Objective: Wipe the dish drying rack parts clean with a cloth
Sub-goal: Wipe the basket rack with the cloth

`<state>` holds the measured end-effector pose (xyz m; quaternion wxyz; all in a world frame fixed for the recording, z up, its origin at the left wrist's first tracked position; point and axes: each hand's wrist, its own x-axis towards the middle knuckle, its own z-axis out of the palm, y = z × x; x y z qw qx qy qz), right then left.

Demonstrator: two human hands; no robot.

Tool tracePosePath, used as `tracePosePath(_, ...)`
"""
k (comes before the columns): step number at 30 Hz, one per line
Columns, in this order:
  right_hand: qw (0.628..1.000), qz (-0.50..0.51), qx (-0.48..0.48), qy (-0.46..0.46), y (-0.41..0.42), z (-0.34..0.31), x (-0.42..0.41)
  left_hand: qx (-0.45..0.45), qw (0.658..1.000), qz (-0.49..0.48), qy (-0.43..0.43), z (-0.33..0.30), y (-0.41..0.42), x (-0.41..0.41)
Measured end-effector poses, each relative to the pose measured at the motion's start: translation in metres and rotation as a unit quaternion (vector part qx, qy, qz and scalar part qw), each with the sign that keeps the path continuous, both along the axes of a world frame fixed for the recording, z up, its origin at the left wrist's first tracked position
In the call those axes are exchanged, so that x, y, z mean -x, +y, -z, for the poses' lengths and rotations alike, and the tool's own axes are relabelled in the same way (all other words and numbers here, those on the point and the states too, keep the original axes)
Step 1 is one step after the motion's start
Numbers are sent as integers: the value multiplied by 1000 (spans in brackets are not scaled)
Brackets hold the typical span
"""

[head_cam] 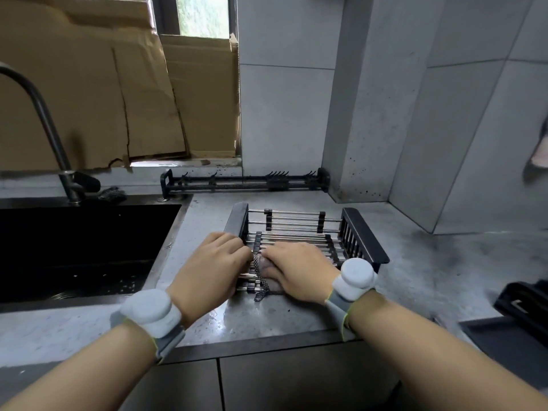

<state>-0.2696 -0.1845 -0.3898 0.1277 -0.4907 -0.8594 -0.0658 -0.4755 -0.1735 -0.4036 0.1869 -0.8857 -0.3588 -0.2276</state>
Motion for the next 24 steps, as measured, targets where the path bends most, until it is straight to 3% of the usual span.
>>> tracePosePath(10, 994, 9, -3, -112, -17, -11, -77, -30, 999, -6, 10, -2, 0, -8)
tracePosePath(16, 978, 51, 55, -193, -13, -46, -79, -26, 999, -9, -28, 1, -1, -11)
tracePosePath(24, 999, -6, 35, 17, -7, -8, -16, -12, 998, -7, -63, 6, -2, -12)
